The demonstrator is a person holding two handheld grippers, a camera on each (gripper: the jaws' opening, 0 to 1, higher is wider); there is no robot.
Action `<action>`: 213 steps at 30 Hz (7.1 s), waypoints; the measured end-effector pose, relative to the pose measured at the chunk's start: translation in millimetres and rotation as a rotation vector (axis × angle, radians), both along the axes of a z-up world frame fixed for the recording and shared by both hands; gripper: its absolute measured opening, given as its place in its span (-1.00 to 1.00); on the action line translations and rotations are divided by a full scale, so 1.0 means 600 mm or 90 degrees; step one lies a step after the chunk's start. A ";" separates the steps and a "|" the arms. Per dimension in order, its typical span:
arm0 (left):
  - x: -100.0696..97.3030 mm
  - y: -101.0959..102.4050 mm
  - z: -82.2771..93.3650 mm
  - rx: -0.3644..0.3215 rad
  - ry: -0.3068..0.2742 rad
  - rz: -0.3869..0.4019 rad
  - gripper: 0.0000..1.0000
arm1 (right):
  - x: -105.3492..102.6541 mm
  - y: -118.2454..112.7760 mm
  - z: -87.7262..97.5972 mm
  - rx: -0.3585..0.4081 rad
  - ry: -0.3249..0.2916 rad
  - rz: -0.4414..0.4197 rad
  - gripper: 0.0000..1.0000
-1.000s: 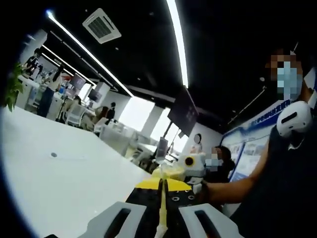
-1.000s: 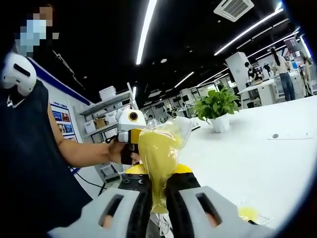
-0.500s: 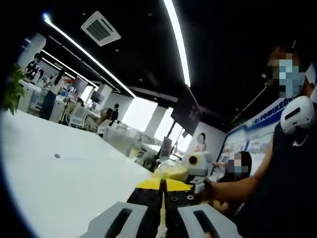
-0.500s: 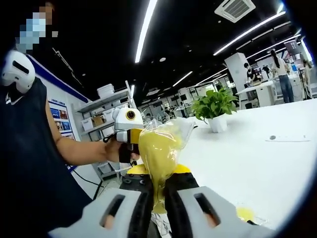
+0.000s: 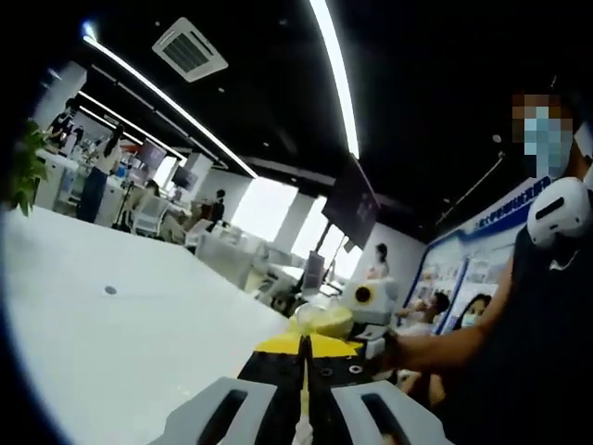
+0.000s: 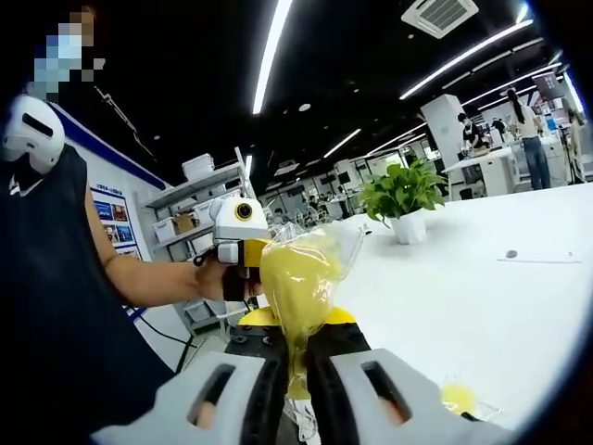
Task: Compare the silicone blocks by pressing each to a similar depth, holding the contact briefly, and releasing to observe deformation and rebound differences across the visible hardness samples.
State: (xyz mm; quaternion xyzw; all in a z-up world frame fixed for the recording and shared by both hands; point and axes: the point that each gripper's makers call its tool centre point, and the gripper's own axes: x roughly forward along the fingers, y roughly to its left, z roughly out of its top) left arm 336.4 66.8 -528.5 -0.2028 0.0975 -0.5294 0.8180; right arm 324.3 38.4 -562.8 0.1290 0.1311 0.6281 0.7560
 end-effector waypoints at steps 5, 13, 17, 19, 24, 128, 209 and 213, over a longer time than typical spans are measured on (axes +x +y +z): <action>0.001 0.004 -0.002 0.031 -0.052 0.011 -1.00 | -0.002 -0.001 -0.002 -0.006 0.003 0.000 -0.97; 0.002 0.009 -0.005 0.028 -0.041 0.031 -1.00 | -0.004 0.001 -0.003 -0.005 0.007 -0.002 -0.98; 0.003 0.008 -0.006 0.026 -0.037 0.033 -1.00 | -0.004 0.001 -0.004 -0.006 0.014 -0.003 -0.98; 0.002 0.009 -0.006 0.025 -0.031 0.033 -1.00 | -0.005 0.001 -0.004 -0.006 0.015 -0.002 -0.98; 0.004 0.010 -0.010 0.035 -0.035 0.037 -1.00 | -0.008 0.003 -0.006 -0.009 0.026 -0.001 -0.97; 0.041 0.036 0.029 -0.066 0.044 0.081 -1.00 | 0.095 -0.101 -0.065 -0.069 -0.051 -0.250 0.93; 0.138 0.175 -0.366 0.119 0.272 0.283 -1.00 | 0.031 -0.298 -0.221 -0.220 0.025 -0.405 0.93; 0.133 0.176 -0.392 0.184 0.250 0.273 -1.00 | 0.029 -0.296 -0.225 -0.220 0.029 -0.403 0.93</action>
